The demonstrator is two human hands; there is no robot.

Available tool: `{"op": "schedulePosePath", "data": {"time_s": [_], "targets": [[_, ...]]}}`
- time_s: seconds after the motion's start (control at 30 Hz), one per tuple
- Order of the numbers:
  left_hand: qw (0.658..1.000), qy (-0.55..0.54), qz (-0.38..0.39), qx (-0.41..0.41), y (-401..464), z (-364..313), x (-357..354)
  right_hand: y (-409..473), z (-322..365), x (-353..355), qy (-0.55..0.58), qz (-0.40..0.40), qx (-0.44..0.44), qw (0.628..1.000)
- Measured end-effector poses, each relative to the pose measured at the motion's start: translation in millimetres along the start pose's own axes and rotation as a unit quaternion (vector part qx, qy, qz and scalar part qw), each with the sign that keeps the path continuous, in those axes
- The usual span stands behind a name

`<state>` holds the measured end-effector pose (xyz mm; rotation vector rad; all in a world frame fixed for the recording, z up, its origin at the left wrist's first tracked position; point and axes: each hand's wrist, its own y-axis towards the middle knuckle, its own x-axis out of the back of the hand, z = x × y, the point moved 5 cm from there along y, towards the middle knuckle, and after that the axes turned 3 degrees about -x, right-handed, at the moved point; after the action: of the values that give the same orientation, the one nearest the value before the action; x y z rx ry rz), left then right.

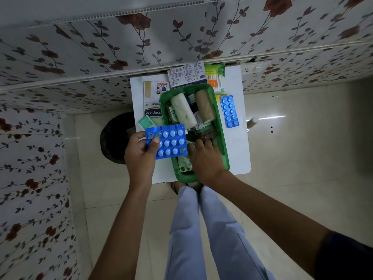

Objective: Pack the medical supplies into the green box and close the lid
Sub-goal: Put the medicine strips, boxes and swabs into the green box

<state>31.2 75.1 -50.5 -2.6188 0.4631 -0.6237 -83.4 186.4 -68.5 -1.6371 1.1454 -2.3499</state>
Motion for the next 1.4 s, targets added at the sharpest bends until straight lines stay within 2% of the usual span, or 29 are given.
{"op": "schedulePosePath", "data": {"time_s": [0.13, 0.33, 0.57, 0.77, 1.03, 1.13, 1.3, 1.4], "targets": [[1.000, -0.005, 0.002, -0.009, 1.4, -5.2, 5.1, -3.0, -2.9, -7.6, 0.013, -0.057, 0.058, 0.997], [1.000, -0.016, 0.006, -0.002, 1.8, -5.9, 0.7, -2.6, -7.7, -7.3, 0.016, -0.048, 0.123, 0.991], [1.000, -0.011, 0.018, -0.013, -1.6, -7.3, -8.2, -1.6, -11.2, -14.8, 0.073, -0.063, 0.031, 0.995], [1.000, -0.011, 0.022, -0.012, -2.5, -8.3, -8.4, -2.2, -11.8, -14.8, 0.089, -0.105, 0.005, 0.991], [1.000, -0.017, 0.005, -0.006, -0.2, -5.4, -0.5, -4.1, -25.7, -14.0, 0.216, -0.080, -0.020, 0.973], [1.000, -0.015, -0.004, -0.007, -0.2, -4.0, 1.9, 1.3, -27.4, -12.2, 0.210, -0.076, 0.020, 0.975], [1.000, 0.001, 0.017, -0.022, -3.6, -5.3, -1.0, -6.1, -12.8, -7.7, 0.124, -0.069, 0.158, 0.977], [0.998, 0.026, 0.055, -0.032, -5.9, -6.9, -5.2, -8.3, -19.7, 1.5, 0.146, -0.080, 0.155, 0.974]]}}
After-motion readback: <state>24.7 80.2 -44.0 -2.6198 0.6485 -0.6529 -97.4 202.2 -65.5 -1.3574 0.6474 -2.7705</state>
